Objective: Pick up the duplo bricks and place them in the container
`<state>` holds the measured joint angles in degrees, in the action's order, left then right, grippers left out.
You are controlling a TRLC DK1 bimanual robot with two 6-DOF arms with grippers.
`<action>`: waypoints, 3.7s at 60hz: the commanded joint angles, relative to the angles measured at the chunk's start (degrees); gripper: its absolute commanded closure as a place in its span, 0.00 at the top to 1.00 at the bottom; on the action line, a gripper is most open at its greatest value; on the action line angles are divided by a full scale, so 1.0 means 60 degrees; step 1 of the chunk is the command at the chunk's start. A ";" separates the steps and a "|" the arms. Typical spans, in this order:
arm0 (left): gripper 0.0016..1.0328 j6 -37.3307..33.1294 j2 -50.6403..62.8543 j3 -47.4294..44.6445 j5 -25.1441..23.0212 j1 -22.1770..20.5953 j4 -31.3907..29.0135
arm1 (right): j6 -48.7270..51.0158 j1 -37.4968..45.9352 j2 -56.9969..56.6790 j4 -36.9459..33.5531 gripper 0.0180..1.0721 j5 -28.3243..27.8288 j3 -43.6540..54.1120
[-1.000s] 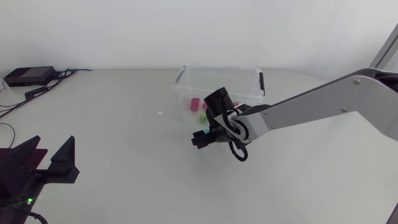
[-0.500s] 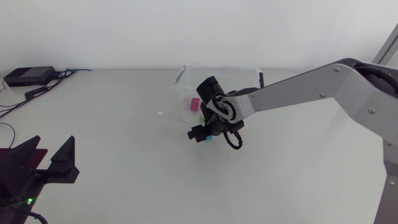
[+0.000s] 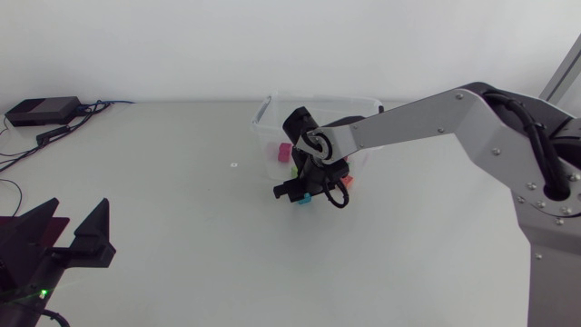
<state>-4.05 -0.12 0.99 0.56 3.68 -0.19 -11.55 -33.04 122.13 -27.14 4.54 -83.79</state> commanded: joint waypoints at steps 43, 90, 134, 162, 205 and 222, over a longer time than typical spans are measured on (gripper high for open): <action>0.96 0.0251 -0.0112 -0.0151 0.0039 -0.0013 -0.0042 | -0.0609 -0.0441 -0.5808 0.0187 0.32 0.0973 0.2334; 0.96 0.0251 -0.0112 -0.0151 0.0039 -0.0013 -0.0042 | 0.0768 0.1156 -0.2864 0.4728 0.64 0.2437 0.0898; 0.96 0.0251 -0.0112 -0.0151 0.0039 -0.0013 -0.0042 | 0.2028 0.2240 -0.8723 0.4757 0.93 0.2936 0.4033; 0.96 0.0251 -0.0112 -0.0151 0.0039 -0.0013 -0.0042 | 0.3346 0.3470 -1.3528 0.4625 0.93 0.2936 0.7124; 0.96 0.0443 -0.0052 -0.0158 -0.0021 -0.0285 -0.0009 | 0.3049 0.4470 -1.8379 0.4547 0.93 0.1260 1.1355; 0.96 0.0581 -0.0009 -0.0162 -0.0064 -0.0480 0.0015 | 0.2381 0.5086 -1.9553 0.4532 0.93 0.0061 1.2907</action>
<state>-2.48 -0.12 0.99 0.49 1.34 -0.16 4.91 -3.55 6.55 0.23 6.11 -9.34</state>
